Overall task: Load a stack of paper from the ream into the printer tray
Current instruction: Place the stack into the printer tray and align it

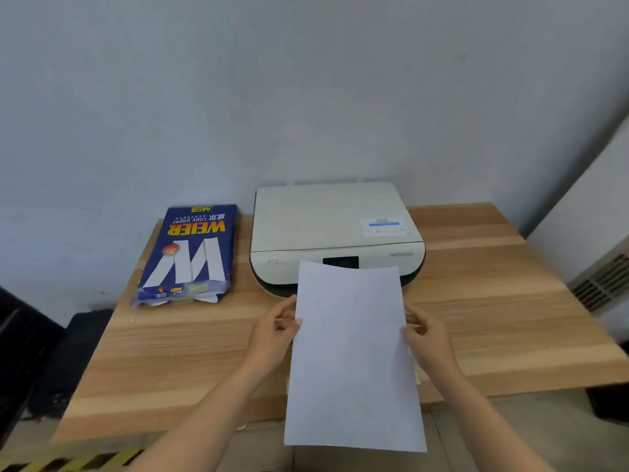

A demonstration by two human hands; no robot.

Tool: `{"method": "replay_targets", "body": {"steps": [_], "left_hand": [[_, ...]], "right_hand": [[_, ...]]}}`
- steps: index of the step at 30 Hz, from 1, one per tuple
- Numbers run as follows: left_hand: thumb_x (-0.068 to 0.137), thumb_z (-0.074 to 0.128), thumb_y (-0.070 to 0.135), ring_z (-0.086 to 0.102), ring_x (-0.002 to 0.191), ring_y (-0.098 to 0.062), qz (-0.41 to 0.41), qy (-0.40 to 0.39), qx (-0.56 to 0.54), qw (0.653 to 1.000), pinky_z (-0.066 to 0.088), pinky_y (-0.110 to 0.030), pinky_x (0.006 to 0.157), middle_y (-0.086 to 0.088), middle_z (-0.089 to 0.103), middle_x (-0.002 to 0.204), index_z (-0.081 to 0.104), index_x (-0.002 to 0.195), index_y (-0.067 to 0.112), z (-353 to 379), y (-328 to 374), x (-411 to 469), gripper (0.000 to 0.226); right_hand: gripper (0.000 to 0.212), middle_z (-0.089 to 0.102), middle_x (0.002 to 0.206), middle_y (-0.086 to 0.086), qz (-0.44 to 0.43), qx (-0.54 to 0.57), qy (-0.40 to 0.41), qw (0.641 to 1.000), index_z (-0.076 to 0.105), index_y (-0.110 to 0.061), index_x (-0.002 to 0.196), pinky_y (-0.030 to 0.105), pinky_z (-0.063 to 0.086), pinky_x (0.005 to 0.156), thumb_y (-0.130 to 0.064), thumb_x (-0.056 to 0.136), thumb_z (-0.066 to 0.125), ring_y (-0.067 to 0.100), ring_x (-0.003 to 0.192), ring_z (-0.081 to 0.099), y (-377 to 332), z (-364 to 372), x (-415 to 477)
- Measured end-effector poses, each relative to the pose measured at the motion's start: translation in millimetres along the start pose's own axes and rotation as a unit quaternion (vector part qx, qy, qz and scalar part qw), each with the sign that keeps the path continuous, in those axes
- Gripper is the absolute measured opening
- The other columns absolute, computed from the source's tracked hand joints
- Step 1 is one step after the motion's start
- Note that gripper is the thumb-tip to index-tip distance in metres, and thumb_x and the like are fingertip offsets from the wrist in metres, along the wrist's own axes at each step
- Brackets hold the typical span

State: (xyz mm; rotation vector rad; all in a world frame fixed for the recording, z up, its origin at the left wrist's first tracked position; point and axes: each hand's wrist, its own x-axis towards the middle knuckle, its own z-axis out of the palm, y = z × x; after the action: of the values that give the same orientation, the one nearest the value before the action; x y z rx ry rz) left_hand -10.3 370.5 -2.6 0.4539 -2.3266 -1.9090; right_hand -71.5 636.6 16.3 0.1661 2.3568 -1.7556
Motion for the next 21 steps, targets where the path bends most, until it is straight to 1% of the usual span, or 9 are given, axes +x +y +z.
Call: {"method": "replay_targets", "body": {"steps": [3, 6, 8, 11, 13, 15, 16, 19, 21], "left_hand": [[0.089, 0.061, 0.011, 0.064, 0.086, -0.011, -0.035, 0.023, -0.002, 0.999, 0.052, -0.02, 0.073, 0.004, 0.067, 0.101, 0.055, 0.126, 0.032, 16, -5, -16, 0.042], [0.09, 0.06, 0.012, 0.064, 0.093, -0.016, -0.07, 0.037, 0.015, 0.997, 0.054, -0.02, 0.073, 0.0, 0.069, 0.108, 0.056, 0.127, 0.027, 33, -14, -33, 0.041], [0.089, 0.06, 0.01, 0.064, 0.089, -0.017, -0.102, 0.055, 0.028, 0.993, 0.055, -0.023, 0.072, -0.004, 0.068, 0.107, 0.058, 0.126, 0.022, 43, -19, -43, 0.039], [0.089, 0.06, 0.012, 0.063, 0.093, -0.019, -0.148, 0.071, 0.051, 0.985, 0.057, -0.032, 0.079, -0.003, 0.065, 0.107, 0.057, 0.127, 0.023, 56, -27, -54, 0.039], [0.09, 0.06, 0.012, 0.06, 0.093, -0.017, -0.162, 0.071, 0.071, 0.982, 0.052, -0.021, 0.072, -0.004, 0.064, 0.11, 0.057, 0.127, 0.022, 63, -30, -58, 0.038], [0.09, 0.059, 0.011, 0.057, 0.087, -0.013, -0.172, 0.077, 0.09, 0.978, 0.043, -0.01, 0.065, -0.003, 0.063, 0.106, 0.059, 0.121, 0.023, 68, -31, -61, 0.033], [0.09, 0.059, 0.01, 0.055, 0.085, -0.012, -0.176, 0.081, 0.096, 0.976, 0.041, -0.007, 0.062, -0.002, 0.061, 0.101, 0.06, 0.117, 0.022, 70, -31, -61, 0.03], [0.09, 0.059, 0.007, 0.053, 0.081, -0.009, -0.188, 0.079, 0.108, 0.973, 0.04, -0.002, 0.056, 0.005, 0.055, 0.089, 0.057, 0.126, 0.012, 73, -34, -54, 0.037], [0.09, 0.058, 0.008, 0.053, 0.084, -0.012, -0.196, 0.066, 0.118, 0.971, 0.041, -0.007, 0.063, 0.007, 0.054, 0.088, 0.054, 0.129, 0.013, 73, -35, -47, 0.039]], "right_hand": [[0.051, 0.07, 0.098, -0.008, 0.017, -0.029, -0.039, 0.999, 0.06, -0.023, 0.125, 0.025, 0.051, 0.069, 0.007, 0.087, 0.045, 0.012, 0.088, 0.064, 6, -11, 4], [0.055, 0.071, 0.094, -0.004, 0.032, -0.055, -0.071, 0.995, 0.057, -0.03, 0.123, 0.033, 0.053, 0.071, 0.008, 0.085, 0.045, 0.017, 0.085, 0.065, 15, -24, 7], [0.055, 0.07, 0.089, -0.003, 0.045, -0.061, -0.088, 0.993, 0.055, -0.033, 0.117, 0.028, 0.051, 0.061, 0.009, 0.084, 0.044, 0.017, 0.078, 0.064, 23, -30, 9], [0.047, 0.068, 0.086, -0.001, 0.067, -0.072, -0.117, 0.988, 0.058, -0.031, 0.104, 0.021, 0.047, 0.052, 0.008, 0.085, 0.043, 0.016, 0.071, 0.061, 37, -36, 12], [0.046, 0.07, 0.089, 0.006, 0.08, -0.082, -0.133, 0.985, 0.066, -0.024, 0.105, 0.03, 0.051, 0.061, 0.009, 0.083, 0.042, 0.026, 0.078, 0.064, 47, -38, 16], [0.051, 0.072, 0.096, 0.014, 0.081, -0.093, -0.142, 0.982, 0.067, -0.025, 0.107, 0.037, 0.053, 0.073, 0.01, 0.08, 0.041, 0.034, 0.092, 0.065, 56, -39, 20], [0.053, 0.072, 0.098, 0.017, 0.079, -0.095, -0.145, 0.982, 0.068, -0.028, 0.102, 0.036, 0.053, 0.073, 0.011, 0.079, 0.04, 0.036, 0.095, 0.065, 59, -39, 21], [0.055, 0.074, 0.096, 0.016, 0.094, -0.092, -0.148, 0.98, 0.069, -0.031, 0.095, 0.036, 0.054, 0.073, 0.01, 0.077, 0.038, 0.036, 0.094, 0.067, 64, -36, 29], [0.052, 0.074, 0.092, 0.014, 0.109, -0.091, -0.144, 0.979, 0.072, -0.027, 0.091, 0.035, 0.053, 0.07, 0.009, 0.076, 0.038, 0.036, 0.09, 0.068, 69, -33, 37]]}}
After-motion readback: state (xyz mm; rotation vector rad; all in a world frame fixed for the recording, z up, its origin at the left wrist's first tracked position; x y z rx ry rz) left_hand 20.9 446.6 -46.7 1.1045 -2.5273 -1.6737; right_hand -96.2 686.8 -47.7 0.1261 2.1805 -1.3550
